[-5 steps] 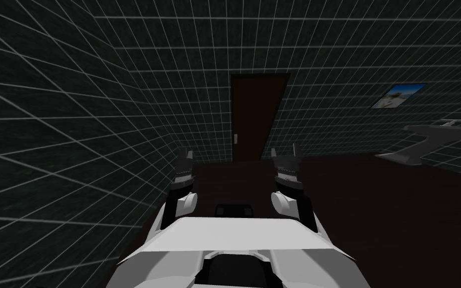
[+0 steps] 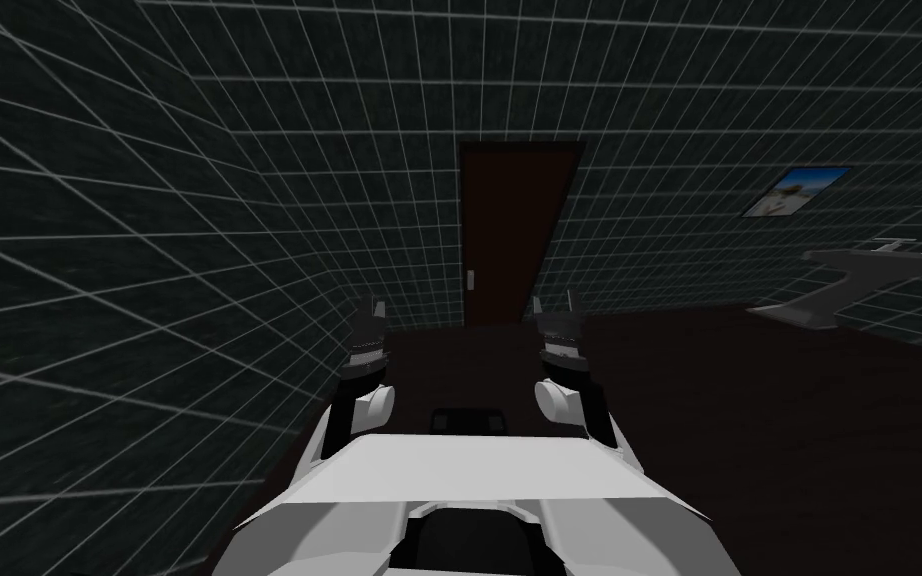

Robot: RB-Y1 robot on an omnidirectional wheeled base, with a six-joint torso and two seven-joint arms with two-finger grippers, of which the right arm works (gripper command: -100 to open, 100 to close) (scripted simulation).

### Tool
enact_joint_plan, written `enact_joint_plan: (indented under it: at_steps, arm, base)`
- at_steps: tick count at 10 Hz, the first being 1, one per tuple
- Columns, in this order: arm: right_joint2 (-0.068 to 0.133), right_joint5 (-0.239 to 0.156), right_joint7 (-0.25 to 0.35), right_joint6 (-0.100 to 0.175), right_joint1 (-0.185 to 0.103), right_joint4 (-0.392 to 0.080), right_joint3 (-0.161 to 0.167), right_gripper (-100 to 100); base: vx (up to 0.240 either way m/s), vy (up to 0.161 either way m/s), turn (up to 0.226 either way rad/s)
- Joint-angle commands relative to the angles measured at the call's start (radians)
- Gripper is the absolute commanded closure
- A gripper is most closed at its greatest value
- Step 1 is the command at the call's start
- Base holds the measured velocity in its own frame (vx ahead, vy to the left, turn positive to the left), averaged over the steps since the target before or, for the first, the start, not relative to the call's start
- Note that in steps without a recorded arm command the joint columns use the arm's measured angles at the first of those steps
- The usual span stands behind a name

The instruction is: Pull the door open

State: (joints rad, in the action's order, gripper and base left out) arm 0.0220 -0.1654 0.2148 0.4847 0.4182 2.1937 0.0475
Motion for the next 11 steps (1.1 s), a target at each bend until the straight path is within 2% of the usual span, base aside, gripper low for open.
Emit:
enact_joint_plan:
  at_steps: [1,4,5,11]
  arm:
    - [0.015,-0.022,0.037,0.002,-0.024,-0.038,0.019,-100]
    - [0.033,-0.049,0.081,0.001,-0.052,-0.081,0.044,-100]
    - [0.046,-0.069,0.112,0.001,-0.073,-0.113,0.063,-100]
    - [0.088,-0.138,0.221,0.000,-0.144,-0.221,0.125,-100]
  base:
    - [0.151,0.041,-0.046]
    - [0.108,0.031,-0.036]
    - [0.122,0.028,-0.060]
    - [0.104,0.033,-0.039]
